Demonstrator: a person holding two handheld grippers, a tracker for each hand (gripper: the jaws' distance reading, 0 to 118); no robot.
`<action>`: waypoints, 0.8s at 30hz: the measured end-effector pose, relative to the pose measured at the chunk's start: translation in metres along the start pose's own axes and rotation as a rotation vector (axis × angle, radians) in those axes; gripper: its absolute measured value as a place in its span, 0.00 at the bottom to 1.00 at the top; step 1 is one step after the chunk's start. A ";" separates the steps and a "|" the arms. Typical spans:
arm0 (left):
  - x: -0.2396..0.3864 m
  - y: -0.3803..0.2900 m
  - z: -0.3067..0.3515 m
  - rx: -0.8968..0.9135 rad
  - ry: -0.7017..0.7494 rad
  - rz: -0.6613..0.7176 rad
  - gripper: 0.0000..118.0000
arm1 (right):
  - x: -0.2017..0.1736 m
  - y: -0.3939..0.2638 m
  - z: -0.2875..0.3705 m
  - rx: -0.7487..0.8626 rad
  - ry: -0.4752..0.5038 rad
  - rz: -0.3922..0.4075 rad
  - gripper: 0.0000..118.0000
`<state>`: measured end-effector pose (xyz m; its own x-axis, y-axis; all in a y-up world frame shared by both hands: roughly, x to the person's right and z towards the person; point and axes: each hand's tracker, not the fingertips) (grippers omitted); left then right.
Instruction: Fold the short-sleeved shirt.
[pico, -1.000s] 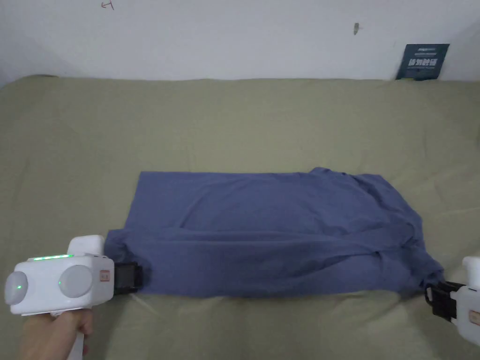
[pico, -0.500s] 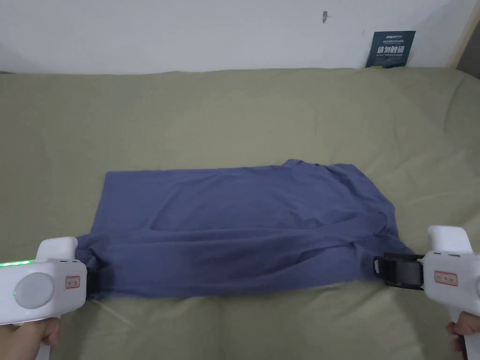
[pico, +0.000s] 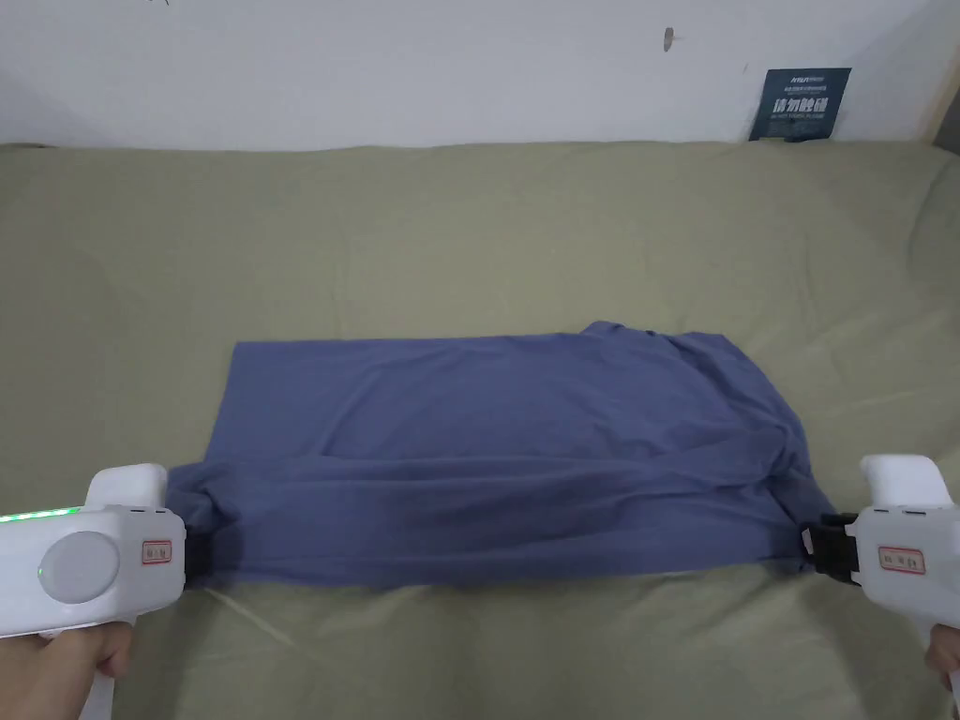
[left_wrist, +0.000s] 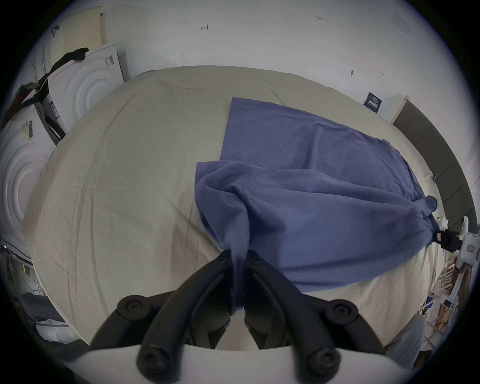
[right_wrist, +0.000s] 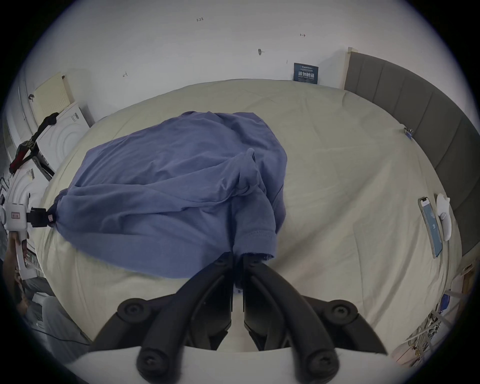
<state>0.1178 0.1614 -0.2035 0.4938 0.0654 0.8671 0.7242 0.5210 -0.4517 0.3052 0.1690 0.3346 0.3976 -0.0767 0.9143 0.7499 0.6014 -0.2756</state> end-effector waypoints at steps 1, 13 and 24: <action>-0.001 -0.002 0.005 0.006 0.000 -0.001 0.07 | 0.000 -0.003 0.007 0.003 0.003 0.000 0.07; -0.018 -0.041 0.050 0.026 -0.025 -0.004 0.07 | 0.028 -0.060 0.050 -0.018 0.006 -0.013 0.00; -0.028 -0.050 0.066 0.033 0.010 0.023 0.07 | 0.024 -0.069 0.066 0.043 0.026 -0.053 0.00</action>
<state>0.0359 0.1892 -0.1916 0.5148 0.0692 0.8545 0.6966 0.5472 -0.4640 0.2280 0.1784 0.3949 0.3721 -0.1292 0.9192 0.7471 0.6294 -0.2140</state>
